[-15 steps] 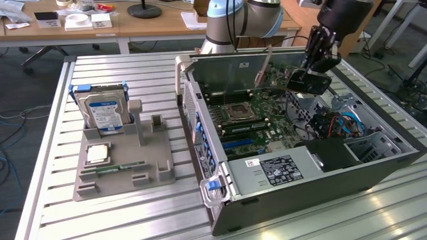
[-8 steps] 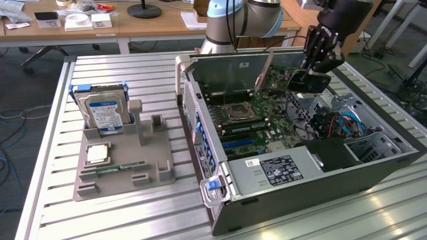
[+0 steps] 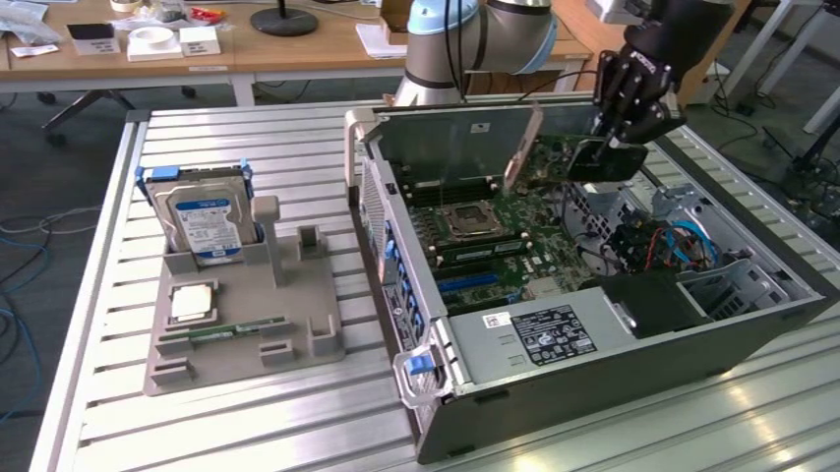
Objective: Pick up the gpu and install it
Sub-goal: 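Insert the gpu into the slot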
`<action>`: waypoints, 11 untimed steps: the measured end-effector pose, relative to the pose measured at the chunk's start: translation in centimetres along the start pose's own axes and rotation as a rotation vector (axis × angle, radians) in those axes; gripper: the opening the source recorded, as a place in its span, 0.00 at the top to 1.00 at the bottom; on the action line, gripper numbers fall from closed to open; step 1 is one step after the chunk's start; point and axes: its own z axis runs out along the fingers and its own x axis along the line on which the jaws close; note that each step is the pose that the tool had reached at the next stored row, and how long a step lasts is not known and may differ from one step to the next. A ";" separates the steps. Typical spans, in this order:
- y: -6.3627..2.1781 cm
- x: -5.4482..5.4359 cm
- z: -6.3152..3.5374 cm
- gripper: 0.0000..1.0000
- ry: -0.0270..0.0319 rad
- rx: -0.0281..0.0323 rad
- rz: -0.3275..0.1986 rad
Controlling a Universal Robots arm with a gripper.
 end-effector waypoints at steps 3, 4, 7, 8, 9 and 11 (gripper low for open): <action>0.00 0.0 0.00 0.73 0.0033 -0.0012 -0.054; 0.00 0.0 0.00 0.73 0.0044 -0.0016 -0.072; 0.00 0.0 0.00 0.73 0.0078 -0.0028 -0.127; 0.00 0.0 0.01 0.73 0.0089 -0.0033 -0.145; 0.00 0.0 0.01 0.73 0.0100 -0.0036 -0.163; 0.00 0.0 0.01 0.73 0.0122 -0.0045 -0.200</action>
